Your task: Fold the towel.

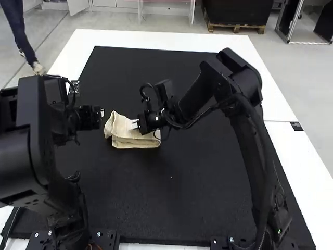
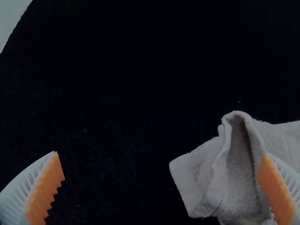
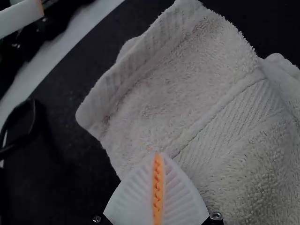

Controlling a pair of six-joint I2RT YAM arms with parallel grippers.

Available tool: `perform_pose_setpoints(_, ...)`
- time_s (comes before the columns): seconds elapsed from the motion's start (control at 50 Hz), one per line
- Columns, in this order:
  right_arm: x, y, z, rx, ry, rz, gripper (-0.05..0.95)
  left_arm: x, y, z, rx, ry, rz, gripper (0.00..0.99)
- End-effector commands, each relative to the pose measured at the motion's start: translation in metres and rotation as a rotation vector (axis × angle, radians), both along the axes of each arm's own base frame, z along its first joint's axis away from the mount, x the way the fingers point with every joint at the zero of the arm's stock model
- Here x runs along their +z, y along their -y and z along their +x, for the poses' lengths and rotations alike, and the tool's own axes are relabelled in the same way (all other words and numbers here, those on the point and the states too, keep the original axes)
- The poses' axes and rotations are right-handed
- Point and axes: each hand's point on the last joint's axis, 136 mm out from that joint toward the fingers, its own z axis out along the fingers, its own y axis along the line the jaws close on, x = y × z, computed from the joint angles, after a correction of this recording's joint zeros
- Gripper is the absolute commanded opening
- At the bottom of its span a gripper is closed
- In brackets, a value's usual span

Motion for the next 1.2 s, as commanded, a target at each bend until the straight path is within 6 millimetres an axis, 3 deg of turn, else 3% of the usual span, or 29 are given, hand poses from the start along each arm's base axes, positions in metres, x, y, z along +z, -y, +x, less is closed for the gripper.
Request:
perform_pose_setpoints(0.0,-0.001,-0.009,-0.001,0.016,0.007,0.025,-0.02,0.017,-0.004,0.005,0.015,0.044,0.005,0.969)
perform_pose_setpoints(0.24,-0.043,-0.007,-0.006,0.010,-0.010,-0.004,-0.02,0.032,-0.006,0.009,0.017,0.074,0.014,0.969)
perform_pose_setpoints(0.38,-0.042,-0.007,-0.005,0.003,-0.021,0.003,-0.02,0.044,-0.006,0.011,0.016,0.098,0.023,0.969)
perform_pose_setpoints(0.56,0.019,-0.007,0.013,-0.034,0.022,0.087,-0.02,0.062,-0.008,0.014,0.024,0.126,0.013,0.969)
perform_pose_setpoints(0.68,0.074,0.000,0.026,-0.066,0.062,0.155,-0.02,0.079,-0.008,0.016,0.022,0.149,0.015,0.967)
perform_pose_setpoints(0.84,0.147,0.013,0.035,-0.096,0.131,0.243,-0.01,0.115,-0.004,0.019,0.016,0.211,0.018,0.967)
perform_pose_setpoints(1.18,0.266,0.067,0.028,-0.157,0.292,0.383,0.01,0.176,0.053,0.009,-0.085,0.340,-0.027,0.966)
